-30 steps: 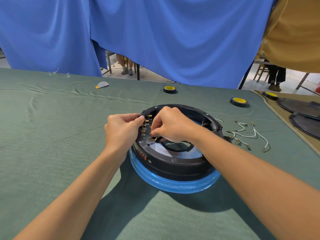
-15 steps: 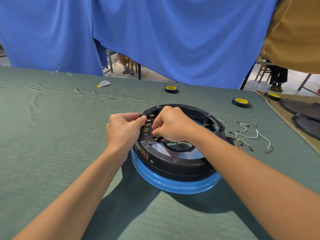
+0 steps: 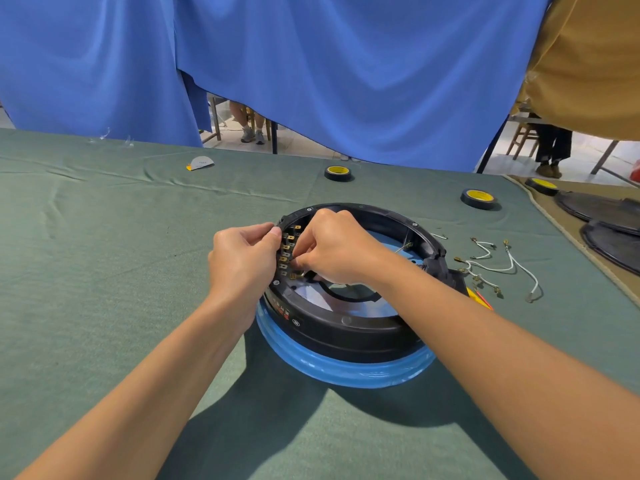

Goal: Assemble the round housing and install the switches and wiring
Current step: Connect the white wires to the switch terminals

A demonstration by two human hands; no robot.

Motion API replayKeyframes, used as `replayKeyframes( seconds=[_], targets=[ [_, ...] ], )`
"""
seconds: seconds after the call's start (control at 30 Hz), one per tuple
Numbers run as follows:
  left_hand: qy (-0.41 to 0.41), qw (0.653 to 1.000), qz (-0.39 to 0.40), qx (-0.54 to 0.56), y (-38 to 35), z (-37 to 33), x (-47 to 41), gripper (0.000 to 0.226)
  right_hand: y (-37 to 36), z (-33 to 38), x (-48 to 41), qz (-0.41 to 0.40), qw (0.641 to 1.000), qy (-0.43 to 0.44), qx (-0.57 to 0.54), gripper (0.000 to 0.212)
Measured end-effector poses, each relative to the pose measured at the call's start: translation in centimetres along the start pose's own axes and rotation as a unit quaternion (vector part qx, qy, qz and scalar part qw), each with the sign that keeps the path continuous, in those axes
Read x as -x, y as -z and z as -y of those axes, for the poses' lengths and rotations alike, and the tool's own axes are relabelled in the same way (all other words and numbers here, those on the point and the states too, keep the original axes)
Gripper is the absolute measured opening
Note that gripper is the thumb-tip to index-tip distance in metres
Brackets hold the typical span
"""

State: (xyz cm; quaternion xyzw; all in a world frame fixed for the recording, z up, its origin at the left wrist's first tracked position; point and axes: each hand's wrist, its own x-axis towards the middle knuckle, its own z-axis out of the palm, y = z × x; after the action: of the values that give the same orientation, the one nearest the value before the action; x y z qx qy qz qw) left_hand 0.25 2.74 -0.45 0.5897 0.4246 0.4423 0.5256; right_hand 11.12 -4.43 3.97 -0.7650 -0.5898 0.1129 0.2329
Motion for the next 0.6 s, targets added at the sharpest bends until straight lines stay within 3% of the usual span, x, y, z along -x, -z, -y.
replayKeyframes(
  seconds=[0.6],
  targets=[
    [0.009, 1.0, -0.023, 0.018, -0.29, 0.16, 0.2, 0.019, -0.51, 0.93, -0.24, -0.001, 0.994, -0.074, -0.075, 0.014]
  ],
)
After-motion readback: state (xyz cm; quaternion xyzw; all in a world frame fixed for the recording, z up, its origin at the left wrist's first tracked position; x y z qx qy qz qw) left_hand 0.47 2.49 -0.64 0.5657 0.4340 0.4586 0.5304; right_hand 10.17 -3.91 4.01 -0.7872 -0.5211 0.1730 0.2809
